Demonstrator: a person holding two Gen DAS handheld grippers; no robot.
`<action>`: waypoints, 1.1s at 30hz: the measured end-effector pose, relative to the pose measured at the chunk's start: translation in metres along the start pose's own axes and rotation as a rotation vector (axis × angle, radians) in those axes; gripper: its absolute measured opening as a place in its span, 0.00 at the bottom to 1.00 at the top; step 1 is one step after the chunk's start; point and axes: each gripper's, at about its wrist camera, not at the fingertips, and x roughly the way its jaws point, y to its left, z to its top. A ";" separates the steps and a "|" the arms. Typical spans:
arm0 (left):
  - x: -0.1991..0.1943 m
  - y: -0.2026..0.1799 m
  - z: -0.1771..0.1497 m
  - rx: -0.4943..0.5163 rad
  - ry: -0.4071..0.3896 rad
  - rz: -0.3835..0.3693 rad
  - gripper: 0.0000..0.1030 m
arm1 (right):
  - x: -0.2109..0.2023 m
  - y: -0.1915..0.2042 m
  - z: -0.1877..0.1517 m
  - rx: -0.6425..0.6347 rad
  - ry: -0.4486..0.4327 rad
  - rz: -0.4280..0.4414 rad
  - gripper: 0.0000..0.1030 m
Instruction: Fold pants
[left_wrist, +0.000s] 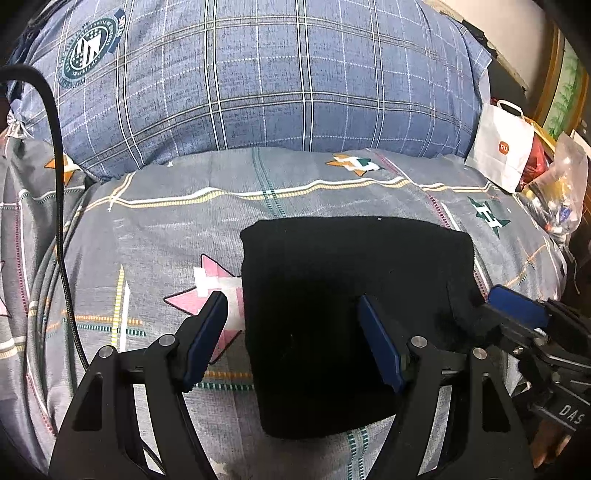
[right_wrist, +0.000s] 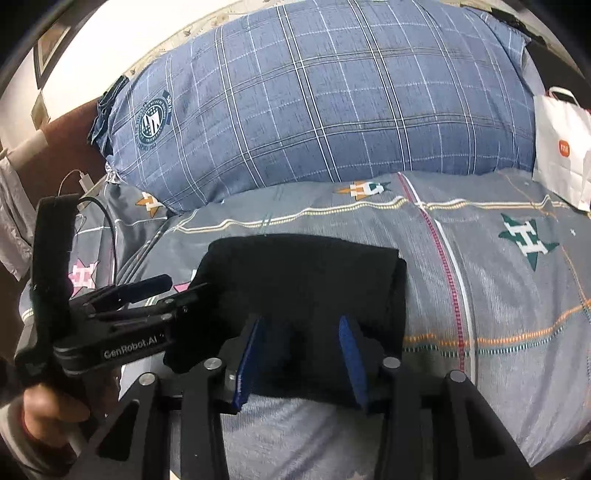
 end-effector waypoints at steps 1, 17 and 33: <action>-0.002 0.000 0.000 0.001 -0.006 0.000 0.71 | 0.002 0.002 0.001 0.002 0.003 0.007 0.42; -0.011 0.010 0.000 -0.005 -0.046 0.029 0.73 | 0.010 0.011 0.008 0.002 -0.010 0.018 0.44; -0.001 0.011 -0.002 -0.005 -0.010 0.023 0.75 | 0.015 -0.005 0.006 0.044 0.002 0.000 0.45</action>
